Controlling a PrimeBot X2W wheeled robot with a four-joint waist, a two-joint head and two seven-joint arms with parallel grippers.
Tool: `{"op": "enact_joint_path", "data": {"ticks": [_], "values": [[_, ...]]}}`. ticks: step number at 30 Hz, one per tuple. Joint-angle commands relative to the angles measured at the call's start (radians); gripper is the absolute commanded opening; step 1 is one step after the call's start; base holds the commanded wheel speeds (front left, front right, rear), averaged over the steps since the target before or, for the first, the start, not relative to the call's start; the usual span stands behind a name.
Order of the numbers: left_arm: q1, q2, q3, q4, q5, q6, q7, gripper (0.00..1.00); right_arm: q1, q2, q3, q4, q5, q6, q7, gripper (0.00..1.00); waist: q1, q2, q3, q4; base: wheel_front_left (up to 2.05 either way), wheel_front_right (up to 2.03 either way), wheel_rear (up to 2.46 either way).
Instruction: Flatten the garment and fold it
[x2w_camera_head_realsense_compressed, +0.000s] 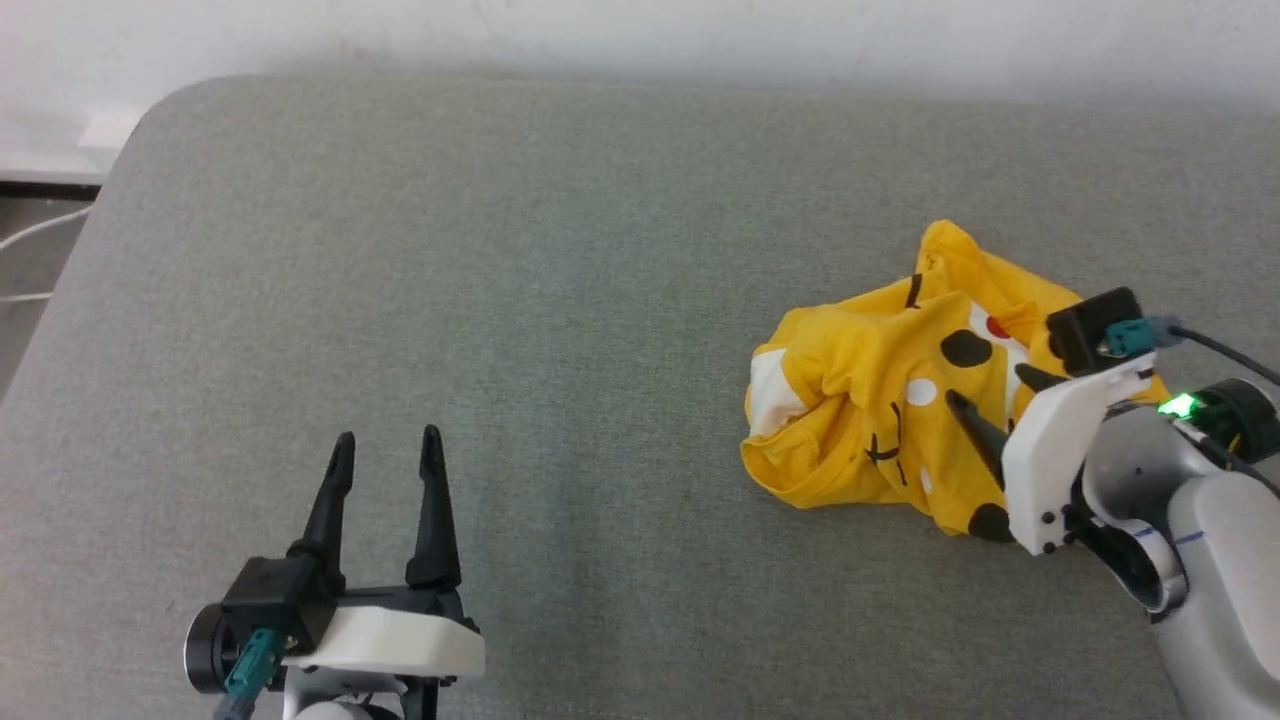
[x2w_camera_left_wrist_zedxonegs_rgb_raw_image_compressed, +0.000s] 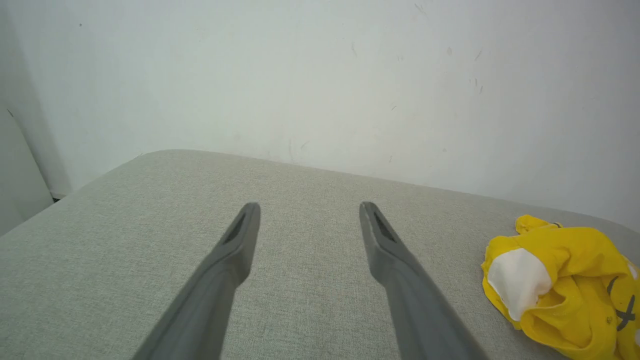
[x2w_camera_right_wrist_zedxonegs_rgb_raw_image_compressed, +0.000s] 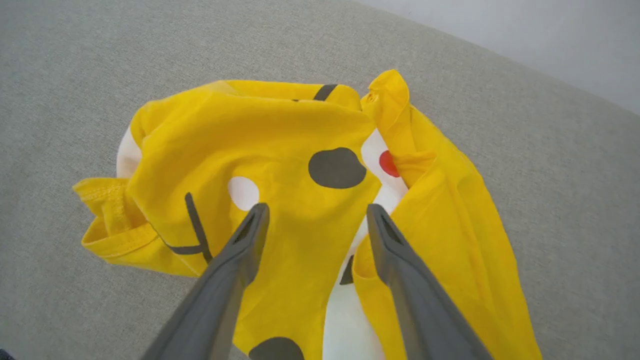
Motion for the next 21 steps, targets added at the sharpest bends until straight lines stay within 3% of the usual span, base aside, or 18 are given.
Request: {"op": "enact_joint_path", "data": {"ticks": [1,7,8,10,21], "values": [[-0.014,-0.002,-0.003,-0.001,-0.009,0.005,-0.005,1.0,-0.016,-0.002,0.011,0.01,-0.01,-0.002,-0.004,1.0,0.0,-0.0002,0.018,0.02,0.0,0.0,0.0],[-0.03,-0.002,-0.013,0.007,-0.011,0.004,-0.005,1.0,-0.073,-0.002,0.105,0.17,-0.029,-0.002,-0.044,1.0,0.0,-0.0002,0.036,0.063,0.0,0.0,0.0],[-0.032,-0.002,-0.013,0.006,-0.012,0.004,-0.005,1.0,-0.082,0.002,0.111,0.194,-0.032,-0.002,-0.054,0.75,0.0,-0.0002,0.038,0.067,0.0,0.0,0.0],[-0.035,-0.002,-0.014,0.007,-0.011,0.003,-0.005,1.0,-0.104,0.007,0.125,0.234,-0.047,-0.002,-0.085,0.0,0.0,-0.0002,0.042,0.075,0.0,0.0,0.0],[-0.038,-0.002,-0.014,0.01,-0.018,0.013,-0.005,1.0,-0.268,0.001,0.115,0.33,-0.101,-0.002,-0.281,0.0,0.0,-0.0002,0.025,0.055,0.0,0.0,0.0]]}}
